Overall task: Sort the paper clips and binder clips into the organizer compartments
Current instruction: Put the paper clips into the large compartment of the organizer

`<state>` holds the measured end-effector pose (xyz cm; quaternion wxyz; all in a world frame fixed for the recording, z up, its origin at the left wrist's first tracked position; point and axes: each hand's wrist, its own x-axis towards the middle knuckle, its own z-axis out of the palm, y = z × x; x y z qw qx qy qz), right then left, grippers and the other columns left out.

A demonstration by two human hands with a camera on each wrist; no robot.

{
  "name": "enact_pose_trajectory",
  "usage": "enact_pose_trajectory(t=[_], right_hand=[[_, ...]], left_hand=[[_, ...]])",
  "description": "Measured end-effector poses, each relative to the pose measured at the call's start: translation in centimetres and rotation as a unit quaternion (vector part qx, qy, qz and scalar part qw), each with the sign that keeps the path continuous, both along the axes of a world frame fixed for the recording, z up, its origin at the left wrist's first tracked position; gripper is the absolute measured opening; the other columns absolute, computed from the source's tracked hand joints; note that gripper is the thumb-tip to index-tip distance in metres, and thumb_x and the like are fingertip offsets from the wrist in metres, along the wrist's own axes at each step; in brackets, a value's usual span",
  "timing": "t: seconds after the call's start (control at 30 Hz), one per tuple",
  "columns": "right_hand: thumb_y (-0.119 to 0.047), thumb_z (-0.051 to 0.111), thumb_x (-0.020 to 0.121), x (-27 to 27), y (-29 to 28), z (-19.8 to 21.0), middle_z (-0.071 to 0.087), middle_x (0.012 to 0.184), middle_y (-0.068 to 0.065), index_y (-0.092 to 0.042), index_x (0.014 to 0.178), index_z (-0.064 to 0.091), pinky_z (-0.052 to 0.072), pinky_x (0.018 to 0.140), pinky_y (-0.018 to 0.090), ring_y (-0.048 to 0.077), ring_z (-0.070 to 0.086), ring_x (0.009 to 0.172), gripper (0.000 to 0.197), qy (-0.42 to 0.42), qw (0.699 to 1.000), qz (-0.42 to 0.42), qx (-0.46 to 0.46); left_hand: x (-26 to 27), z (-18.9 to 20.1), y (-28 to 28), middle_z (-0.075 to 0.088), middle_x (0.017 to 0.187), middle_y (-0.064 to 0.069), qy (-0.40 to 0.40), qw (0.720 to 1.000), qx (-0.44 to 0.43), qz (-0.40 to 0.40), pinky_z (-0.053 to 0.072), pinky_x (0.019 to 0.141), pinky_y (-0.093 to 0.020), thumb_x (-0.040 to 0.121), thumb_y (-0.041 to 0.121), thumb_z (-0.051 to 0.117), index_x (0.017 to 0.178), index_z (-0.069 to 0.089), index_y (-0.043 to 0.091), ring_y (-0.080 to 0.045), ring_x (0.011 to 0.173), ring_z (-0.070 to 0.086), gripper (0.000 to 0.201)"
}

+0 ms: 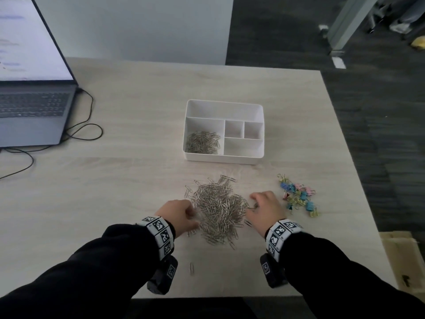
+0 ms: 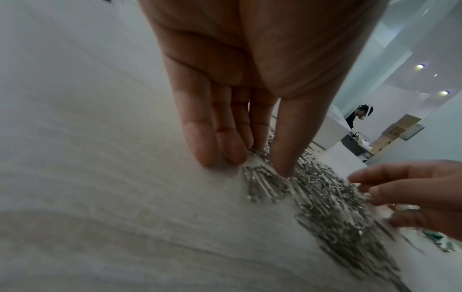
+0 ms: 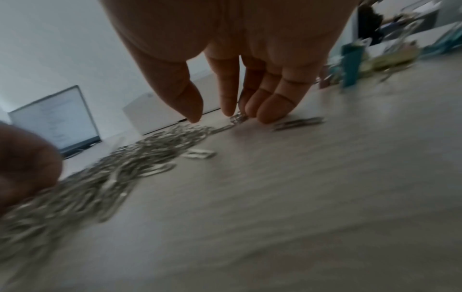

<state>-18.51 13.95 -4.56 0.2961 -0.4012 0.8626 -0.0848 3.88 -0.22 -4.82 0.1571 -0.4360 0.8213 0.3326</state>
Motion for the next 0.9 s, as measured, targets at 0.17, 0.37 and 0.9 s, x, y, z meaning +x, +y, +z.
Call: enact_pose_trajectory(t=[0.17,0.37,0.9], right_hand=[[-0.032,0.062,0.088,1.9,-0.6,0.1,0.046,0.124,-0.006,-0.025,0.135,0.051,0.039,0.107,0.028,0.009,0.047,0.112,0.049,-0.052,0.992,0.092,-0.063],[-0.056,0.073,0.073,0.2,-0.5,0.5,0.045,0.104,-0.011,-0.031,0.104,0.049,0.047,0.087,0.027,0.009,0.05,0.092,0.047,-0.026,0.991,0.133,-0.02],[-0.071,0.067,0.068,-1.7,-0.2,0.6,0.058,0.071,-0.006,-0.026,0.082,0.043,0.039,0.054,0.028,0.013,0.052,0.061,0.053,0.015,0.979,0.15,0.141]], left_hand=[[0.0,0.8,-0.2,0.057,0.076,0.007,0.045,0.999,-0.023,-0.017,0.042,0.063,-0.026,0.07,0.047,0.073,0.069,0.054,0.024,-0.016,0.074,0.056,0.03],[-0.3,2.8,1.6,0.07,0.08,0.0,-0.189,0.95,-0.012,-0.248,0.051,0.067,-0.029,0.053,0.085,0.06,0.082,0.07,0.017,-0.023,0.078,0.065,0.075],[-2.3,1.3,0.9,0.069,0.105,-0.007,-0.142,0.954,-0.077,-0.252,0.05,0.078,-0.036,0.085,0.06,0.053,0.099,0.066,0.02,-0.029,0.099,0.064,0.044]])
